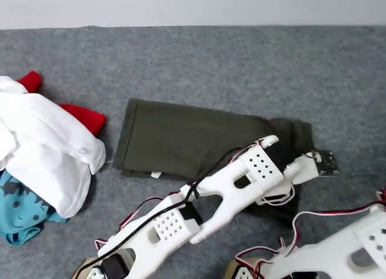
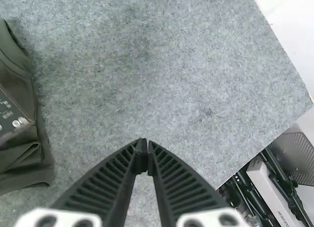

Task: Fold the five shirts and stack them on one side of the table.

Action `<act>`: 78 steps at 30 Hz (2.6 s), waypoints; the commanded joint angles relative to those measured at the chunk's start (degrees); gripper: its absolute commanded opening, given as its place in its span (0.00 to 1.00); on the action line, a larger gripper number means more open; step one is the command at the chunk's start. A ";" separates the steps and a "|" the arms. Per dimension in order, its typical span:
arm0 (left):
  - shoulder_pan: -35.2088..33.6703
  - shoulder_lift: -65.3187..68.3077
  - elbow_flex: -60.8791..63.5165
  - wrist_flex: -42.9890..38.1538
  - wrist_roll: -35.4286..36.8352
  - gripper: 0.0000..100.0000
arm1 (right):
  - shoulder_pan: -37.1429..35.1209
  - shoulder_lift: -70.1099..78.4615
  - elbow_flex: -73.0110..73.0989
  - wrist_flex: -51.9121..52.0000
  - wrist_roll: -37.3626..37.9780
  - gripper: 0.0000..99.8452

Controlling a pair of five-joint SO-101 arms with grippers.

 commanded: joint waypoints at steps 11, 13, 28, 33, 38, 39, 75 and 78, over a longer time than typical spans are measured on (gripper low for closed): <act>-0.70 1.32 -6.81 2.02 -2.29 0.04 | 0.66 -1.10 -0.35 -1.10 0.53 0.01; -0.88 1.23 -7.25 2.02 -2.29 0.04 | 0.66 -1.10 -0.35 -1.10 0.53 0.01; -6.42 -2.99 -7.25 1.85 -2.37 0.03 | 0.48 -1.10 -0.44 -0.75 0.53 0.01; -8.97 -2.55 -7.25 1.67 -2.20 0.04 | 0.40 -1.10 -0.44 -0.66 0.53 0.01; -9.23 -2.55 -7.25 0.97 -1.49 0.12 | 0.40 -1.10 -0.35 -0.66 0.53 0.01; -9.23 -2.55 -7.25 0.79 -0.18 0.13 | 0.40 -1.10 -0.35 -0.66 0.53 0.01; -17.05 -8.18 -14.20 2.11 1.49 0.15 | 0.48 -1.10 -0.18 -0.75 5.36 0.01; -14.59 -11.96 -6.11 2.11 2.20 0.15 | 0.40 -1.10 -0.18 -0.57 6.07 0.01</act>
